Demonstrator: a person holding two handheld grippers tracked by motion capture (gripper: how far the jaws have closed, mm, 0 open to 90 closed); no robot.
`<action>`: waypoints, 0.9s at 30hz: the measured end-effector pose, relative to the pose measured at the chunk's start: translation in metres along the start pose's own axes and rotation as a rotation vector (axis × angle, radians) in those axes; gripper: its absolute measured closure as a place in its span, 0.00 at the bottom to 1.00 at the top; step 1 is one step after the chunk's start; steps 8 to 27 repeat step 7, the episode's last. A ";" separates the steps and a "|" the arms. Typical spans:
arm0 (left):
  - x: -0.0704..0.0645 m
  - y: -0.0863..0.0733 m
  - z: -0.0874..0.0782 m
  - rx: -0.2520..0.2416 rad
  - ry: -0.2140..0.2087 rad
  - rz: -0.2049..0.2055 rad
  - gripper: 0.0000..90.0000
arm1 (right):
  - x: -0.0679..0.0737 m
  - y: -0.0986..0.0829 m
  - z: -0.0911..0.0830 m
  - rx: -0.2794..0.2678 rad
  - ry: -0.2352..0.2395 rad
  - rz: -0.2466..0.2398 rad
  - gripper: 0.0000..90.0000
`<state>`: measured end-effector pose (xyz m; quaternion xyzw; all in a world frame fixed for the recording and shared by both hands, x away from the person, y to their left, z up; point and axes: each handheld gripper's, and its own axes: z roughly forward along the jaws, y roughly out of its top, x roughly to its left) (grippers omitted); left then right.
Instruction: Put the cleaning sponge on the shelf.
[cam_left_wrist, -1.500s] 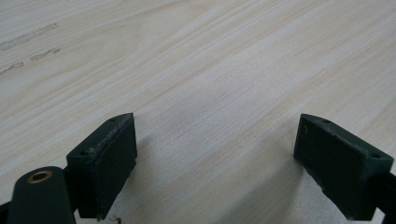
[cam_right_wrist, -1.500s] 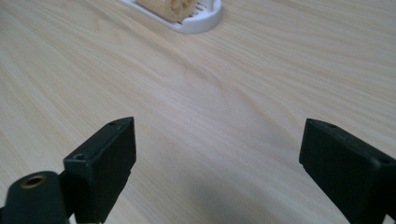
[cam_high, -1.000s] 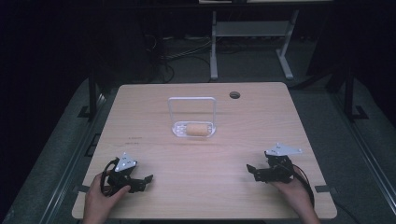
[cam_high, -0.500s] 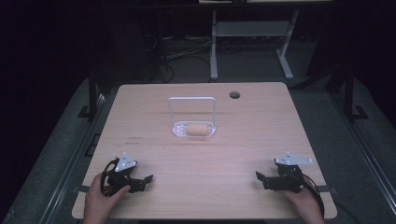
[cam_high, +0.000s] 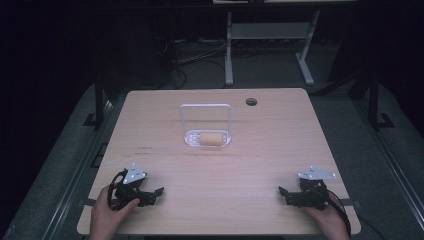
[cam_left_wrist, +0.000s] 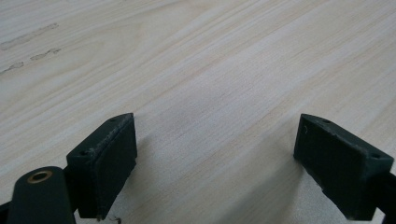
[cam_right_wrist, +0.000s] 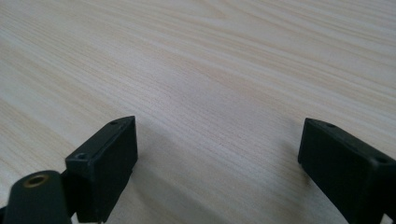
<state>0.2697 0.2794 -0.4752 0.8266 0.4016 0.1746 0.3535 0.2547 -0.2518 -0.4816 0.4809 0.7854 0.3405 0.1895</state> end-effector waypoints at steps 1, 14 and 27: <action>0.000 0.000 0.000 0.000 0.000 0.000 0.14 | 0.000 0.000 0.000 0.000 0.000 0.002 0.13; 0.000 0.000 0.000 0.000 0.000 0.000 0.14 | 0.000 0.000 0.000 0.002 0.002 -0.001 0.12; 0.000 0.000 0.000 0.000 0.000 0.000 0.14 | 0.000 0.000 0.000 0.002 0.002 -0.001 0.12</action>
